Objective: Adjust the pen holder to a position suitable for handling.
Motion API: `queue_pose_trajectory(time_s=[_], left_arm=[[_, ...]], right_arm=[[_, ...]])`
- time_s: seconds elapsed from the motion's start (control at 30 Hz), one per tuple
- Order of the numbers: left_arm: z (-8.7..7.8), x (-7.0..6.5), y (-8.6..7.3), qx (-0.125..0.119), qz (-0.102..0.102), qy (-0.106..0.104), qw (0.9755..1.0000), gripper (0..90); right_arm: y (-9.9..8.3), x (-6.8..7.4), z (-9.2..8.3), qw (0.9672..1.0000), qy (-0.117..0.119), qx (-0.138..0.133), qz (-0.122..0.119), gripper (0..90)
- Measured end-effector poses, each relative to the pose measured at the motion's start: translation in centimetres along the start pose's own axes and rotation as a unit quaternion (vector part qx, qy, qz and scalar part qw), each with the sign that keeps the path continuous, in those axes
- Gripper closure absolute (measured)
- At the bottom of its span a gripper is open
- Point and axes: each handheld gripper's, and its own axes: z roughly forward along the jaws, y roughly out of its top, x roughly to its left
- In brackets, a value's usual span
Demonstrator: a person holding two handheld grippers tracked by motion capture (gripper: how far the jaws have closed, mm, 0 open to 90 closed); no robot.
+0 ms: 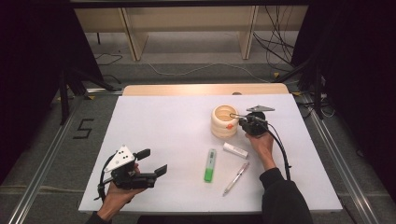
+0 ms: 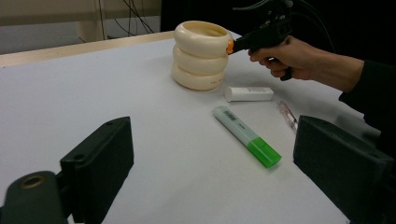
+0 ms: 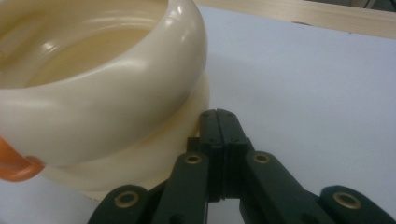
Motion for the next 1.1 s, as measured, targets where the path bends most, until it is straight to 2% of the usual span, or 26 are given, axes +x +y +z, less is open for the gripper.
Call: queue_pose_trajectory(time_s=[0.67,0.97,1.1], left_arm=[[-0.1,0.0,0.0,0.000,0.000,0.000,1.0000,11.7],[-0.1,0.0,0.0,0.000,0.000,0.000,1.0000,11.8],[-0.1,0.0,0.0,0.000,0.000,0.000,1.0000,11.8]], right_arm=[[0.3,3.5,0.6,0.9993,0.026,0.006,-0.025,90.0],[0.3,3.9,0.5,0.9992,0.031,0.008,-0.026,90.0],[0.3,4.3,0.7,0.9988,0.036,0.006,-0.034,90.0]])
